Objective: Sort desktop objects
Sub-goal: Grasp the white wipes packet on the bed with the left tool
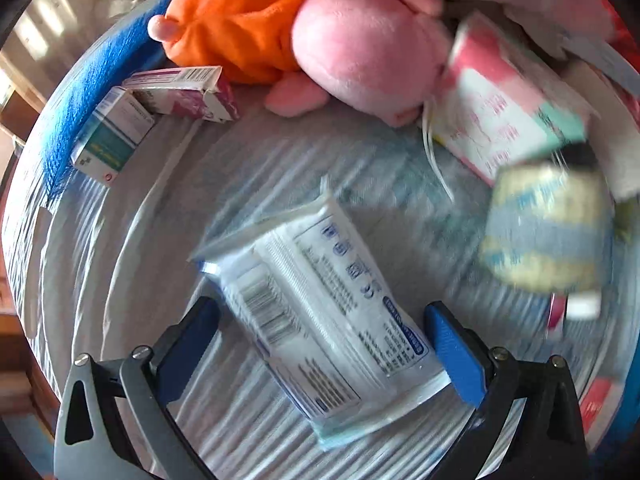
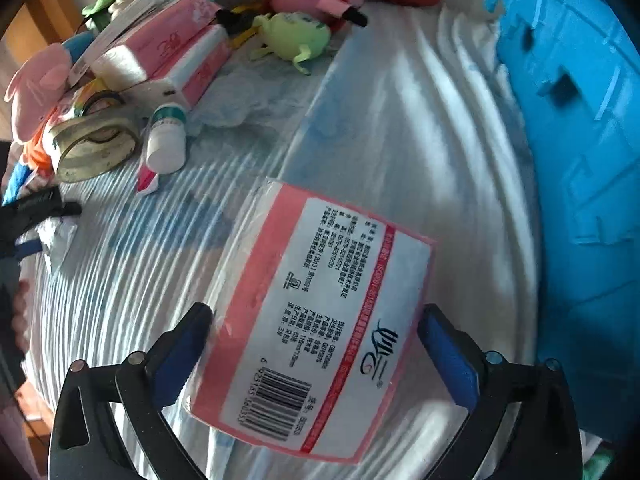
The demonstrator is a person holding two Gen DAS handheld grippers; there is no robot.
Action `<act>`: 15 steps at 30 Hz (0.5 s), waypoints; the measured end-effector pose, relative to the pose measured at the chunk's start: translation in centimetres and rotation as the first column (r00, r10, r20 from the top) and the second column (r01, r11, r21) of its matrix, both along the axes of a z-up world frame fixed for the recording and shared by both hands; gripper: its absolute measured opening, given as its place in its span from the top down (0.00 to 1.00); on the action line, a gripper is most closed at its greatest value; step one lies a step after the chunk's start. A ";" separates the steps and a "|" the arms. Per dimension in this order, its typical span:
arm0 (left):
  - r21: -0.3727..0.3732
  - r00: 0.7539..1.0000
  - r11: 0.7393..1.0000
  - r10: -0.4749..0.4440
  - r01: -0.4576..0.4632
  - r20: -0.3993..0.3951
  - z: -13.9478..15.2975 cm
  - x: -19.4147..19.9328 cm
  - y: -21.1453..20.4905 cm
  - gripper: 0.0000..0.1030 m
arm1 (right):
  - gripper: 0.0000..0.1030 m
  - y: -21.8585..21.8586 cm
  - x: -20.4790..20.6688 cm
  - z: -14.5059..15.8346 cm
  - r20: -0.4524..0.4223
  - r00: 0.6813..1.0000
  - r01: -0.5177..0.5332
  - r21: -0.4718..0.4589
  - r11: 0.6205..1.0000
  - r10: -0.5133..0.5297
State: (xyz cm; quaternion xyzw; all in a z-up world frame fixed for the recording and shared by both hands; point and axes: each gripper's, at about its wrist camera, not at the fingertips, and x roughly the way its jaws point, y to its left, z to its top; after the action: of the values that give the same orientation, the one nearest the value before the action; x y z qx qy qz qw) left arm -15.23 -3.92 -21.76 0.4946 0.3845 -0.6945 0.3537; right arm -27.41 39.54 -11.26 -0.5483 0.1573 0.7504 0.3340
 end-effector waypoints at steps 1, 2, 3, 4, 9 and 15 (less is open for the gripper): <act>-0.015 1.000 1.000 -0.002 0.002 -0.006 0.2 0.4 0.3 0.09 | 0.00 0.1 0.0 0.0 0.002 1.000 0.015 -0.006 1.000 -0.015; -0.025 1.000 1.000 -0.003 0.003 -0.013 0.5 0.7 0.6 0.23 | 0.00 0.4 -0.1 -0.1 0.009 0.999 0.031 -0.019 0.999 -0.030; -0.037 1.000 0.999 -0.010 0.009 -0.021 1.0 1.2 1.0 0.36 | 0.00 0.7 -0.2 -0.4 0.017 0.999 0.045 -0.037 0.998 -0.045; -0.030 0.999 0.999 -0.017 0.016 -0.041 1.2 1.5 1.2 0.38 | 0.00 0.9 -0.2 -0.8 0.025 0.998 0.056 -0.061 0.997 -0.055; -0.060 0.988 0.998 -0.044 0.036 -0.145 2.9 4.6 2.8 0.45 | 0.12 -0.5 0.0 -0.6 0.029 0.999 0.032 -0.058 0.998 -0.030; -0.266 0.983 0.961 -0.114 0.072 -0.146 8.5 8.0 5.8 0.45 | 0.12 -4.1 -0.5 5.6 -0.084 0.992 -0.092 0.065 0.994 0.098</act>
State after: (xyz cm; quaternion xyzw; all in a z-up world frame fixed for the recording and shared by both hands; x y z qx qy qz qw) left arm -7.23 1.87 -13.21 0.4041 0.2937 -0.7922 0.3505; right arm -27.94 35.40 -5.70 -0.5112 0.1224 0.7932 0.3073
